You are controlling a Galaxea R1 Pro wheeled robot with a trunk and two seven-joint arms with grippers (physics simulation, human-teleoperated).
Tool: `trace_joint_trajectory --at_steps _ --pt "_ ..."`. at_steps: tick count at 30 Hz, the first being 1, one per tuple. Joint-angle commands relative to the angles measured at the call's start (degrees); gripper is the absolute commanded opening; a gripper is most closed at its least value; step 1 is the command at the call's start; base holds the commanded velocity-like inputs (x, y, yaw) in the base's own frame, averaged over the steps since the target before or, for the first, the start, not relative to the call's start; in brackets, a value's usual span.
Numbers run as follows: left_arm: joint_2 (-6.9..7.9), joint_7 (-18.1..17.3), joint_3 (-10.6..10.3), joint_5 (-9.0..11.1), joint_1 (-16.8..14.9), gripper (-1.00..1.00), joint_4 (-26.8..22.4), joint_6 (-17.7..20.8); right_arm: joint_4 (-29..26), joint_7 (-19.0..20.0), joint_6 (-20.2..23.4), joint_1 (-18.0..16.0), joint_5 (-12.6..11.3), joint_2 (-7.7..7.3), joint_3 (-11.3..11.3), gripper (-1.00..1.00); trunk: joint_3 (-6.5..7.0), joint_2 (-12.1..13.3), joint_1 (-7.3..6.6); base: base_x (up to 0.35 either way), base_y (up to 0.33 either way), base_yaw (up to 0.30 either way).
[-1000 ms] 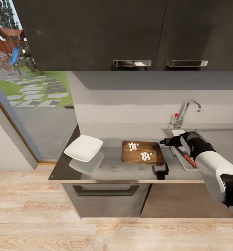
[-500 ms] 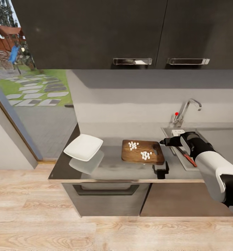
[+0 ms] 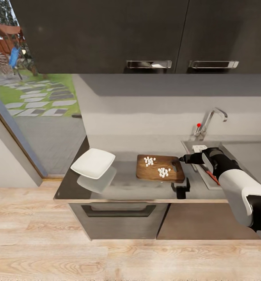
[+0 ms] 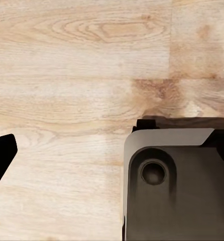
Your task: In the kitchen, take the Vidalia onion out of the sink, dice it on the chopping board with the paring knife, put the diced onion into the bowl on the countertop, then place both the paring knife and the chopping board into the sink.
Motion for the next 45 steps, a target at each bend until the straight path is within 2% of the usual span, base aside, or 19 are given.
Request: trace_joint_trajectory --at_steps 1,45 --pt "-0.03 0.03 -0.49 0.5 -0.1 1.0 0.24 -0.4 -0.09 0.43 0.24 -0.03 0.61 0.01 -0.19 1.0 -0.17 -0.09 0.02 0.0 0.0 0.0" --pt "-0.03 0.03 -0.49 0.66 -0.1 1.0 0.24 -0.4 -0.07 0.43 0.24 -0.05 0.61 0.02 -0.19 1.0 -3.53 -0.09 0.02 0.0 0.0 0.0"
